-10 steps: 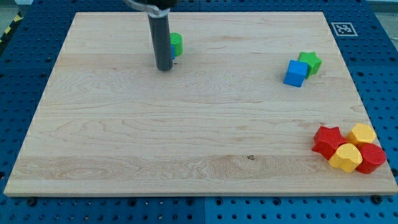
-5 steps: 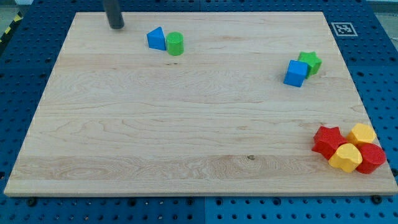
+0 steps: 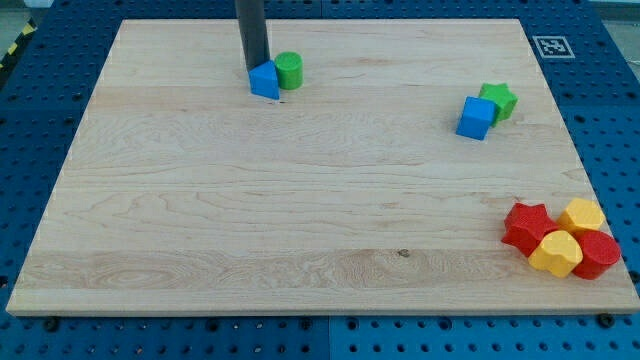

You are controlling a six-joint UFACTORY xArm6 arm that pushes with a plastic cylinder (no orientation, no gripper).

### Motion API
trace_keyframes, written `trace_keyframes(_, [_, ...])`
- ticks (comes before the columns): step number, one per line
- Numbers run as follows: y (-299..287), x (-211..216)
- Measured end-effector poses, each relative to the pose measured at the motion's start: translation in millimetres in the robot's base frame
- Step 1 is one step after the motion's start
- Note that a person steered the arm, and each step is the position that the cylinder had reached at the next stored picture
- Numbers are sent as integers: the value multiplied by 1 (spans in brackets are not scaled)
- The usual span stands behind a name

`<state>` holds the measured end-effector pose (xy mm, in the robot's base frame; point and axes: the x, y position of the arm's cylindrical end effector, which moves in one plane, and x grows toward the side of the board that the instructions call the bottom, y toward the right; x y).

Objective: Push the green circle into the green star

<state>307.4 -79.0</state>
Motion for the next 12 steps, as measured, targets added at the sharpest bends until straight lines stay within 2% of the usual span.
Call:
trace_keyframes(3, [81,3])
trace_keyframes(5, [91,-26])
trace_keyframes(7, [137,-20])
trace_keyframes(12, [127,19])
